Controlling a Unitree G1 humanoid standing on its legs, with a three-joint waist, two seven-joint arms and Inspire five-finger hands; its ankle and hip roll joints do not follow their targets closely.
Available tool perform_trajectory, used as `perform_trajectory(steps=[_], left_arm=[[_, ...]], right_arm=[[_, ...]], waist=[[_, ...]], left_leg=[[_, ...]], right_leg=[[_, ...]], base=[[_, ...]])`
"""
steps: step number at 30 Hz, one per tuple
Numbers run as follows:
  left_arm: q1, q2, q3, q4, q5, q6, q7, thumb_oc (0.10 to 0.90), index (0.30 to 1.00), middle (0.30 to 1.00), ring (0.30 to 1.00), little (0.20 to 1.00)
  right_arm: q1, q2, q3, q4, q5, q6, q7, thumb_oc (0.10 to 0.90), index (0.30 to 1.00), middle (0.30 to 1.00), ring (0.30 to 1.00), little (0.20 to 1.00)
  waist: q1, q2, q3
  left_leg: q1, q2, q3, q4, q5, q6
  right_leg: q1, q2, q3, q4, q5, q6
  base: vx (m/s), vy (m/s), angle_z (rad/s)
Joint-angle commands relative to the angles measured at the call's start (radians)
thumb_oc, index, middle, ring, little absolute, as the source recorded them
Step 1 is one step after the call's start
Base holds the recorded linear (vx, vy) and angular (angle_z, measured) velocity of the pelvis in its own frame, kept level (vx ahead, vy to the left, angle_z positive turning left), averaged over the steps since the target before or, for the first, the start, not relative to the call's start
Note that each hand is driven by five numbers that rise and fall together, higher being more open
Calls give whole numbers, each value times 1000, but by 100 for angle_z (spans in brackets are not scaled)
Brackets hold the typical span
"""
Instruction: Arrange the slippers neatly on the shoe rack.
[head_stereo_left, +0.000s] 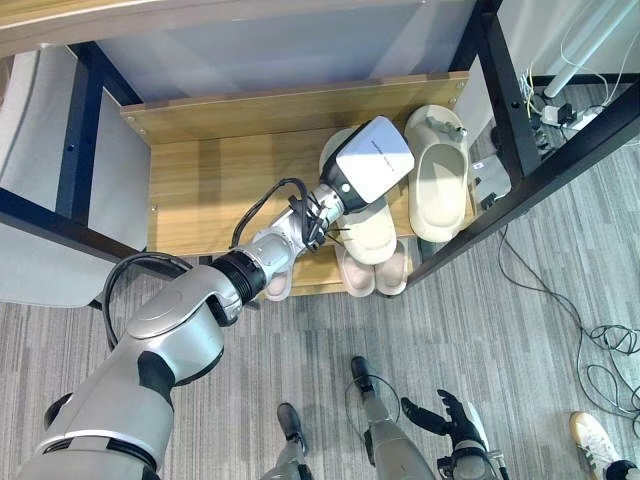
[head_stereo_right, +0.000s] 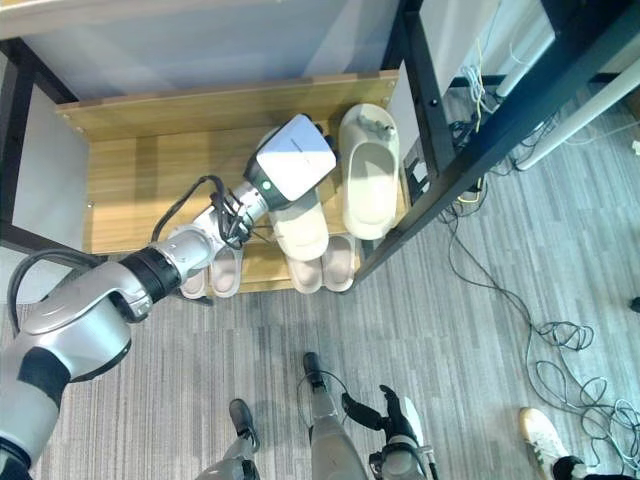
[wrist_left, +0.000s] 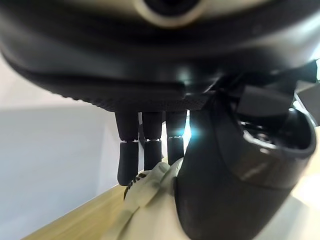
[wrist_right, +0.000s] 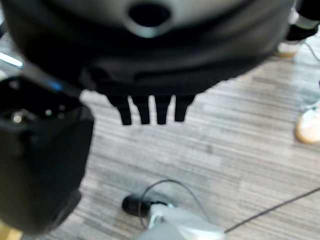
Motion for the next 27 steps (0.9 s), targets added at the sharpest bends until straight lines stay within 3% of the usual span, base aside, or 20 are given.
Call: perform_trajectory(steps=[1,8,18,19,20,21,22,23,27], left_arm=[[-160,-45,43,67,26,-24,23,400,300,300,300,300],[-233,-52,-33,70,73,-39,16,400,300,300,300,300],[-288,-39,-56,67,71,-46,43,400,300,300,300,300],[-291,-41,-60,72,71,-49,41,540,509,509,509,509],[-293,-41,-62,75,72,-50,40,737,806,806,806,806],[-300,-36,-64,79,70,-50,41,690,735,735,735,735],[-302,-31,-66,82,68,-51,43,577,566,566,566,566],[-306,-27,-68,86,68,-49,43,400,300,300,300,300],[-334,-7,-80,95,64,-44,50,400,300,300,300,300]], right_arm=[[-15,-64,23,25,9,-20,-41,800,900,900,900,900],[-42,-83,20,40,15,-26,-50,800,900,900,900,900],[-37,-78,27,43,21,-34,-46,800,900,900,900,900],[-41,-78,26,41,24,-34,-43,800,900,900,900,900],[-43,-77,26,38,25,-37,-42,800,900,900,900,900],[-44,-80,24,35,33,-39,-36,800,900,900,900,900],[-44,-80,24,32,37,-42,-32,800,900,900,900,900],[-43,-81,26,29,40,-42,-30,800,900,900,900,900],[-49,-87,30,22,52,-50,-16,800,900,900,900,900]], waist=[[-35,-15,30],[-44,-6,22],[-51,6,4],[-50,6,2],[-50,6,0],[-51,7,-1],[-51,8,-2],[-51,8,-3],[-53,6,-11]], left_leg=[[-9,-5,-61,2,-39,-20],[-26,-2,-55,2,-46,-23],[-41,-3,-46,2,-50,-22],[-42,-3,-47,2,-50,-22],[-43,-4,-49,2,-50,-22],[-44,-4,-50,2,-50,-22],[-43,-5,-52,2,-50,-22],[-43,-5,-54,2,-49,-23],[-46,-5,-59,2,-48,-25]], right_leg=[[56,-39,-66,20,-82,95],[31,-31,-60,18,-79,98],[10,-29,-54,16,-75,98],[10,-28,-55,16,-75,98],[9,-28,-55,15,-75,98],[10,-28,-57,15,-75,98],[11,-28,-57,16,-74,98],[11,-27,-58,16,-74,97],[10,-26,-61,14,-72,96]], base=[[31,3,-3],[7,-1,-5],[0,0,-1],[0,0,0],[0,0,0],[0,0,0],[0,0,0],[0,0,0],[0,0,0]])
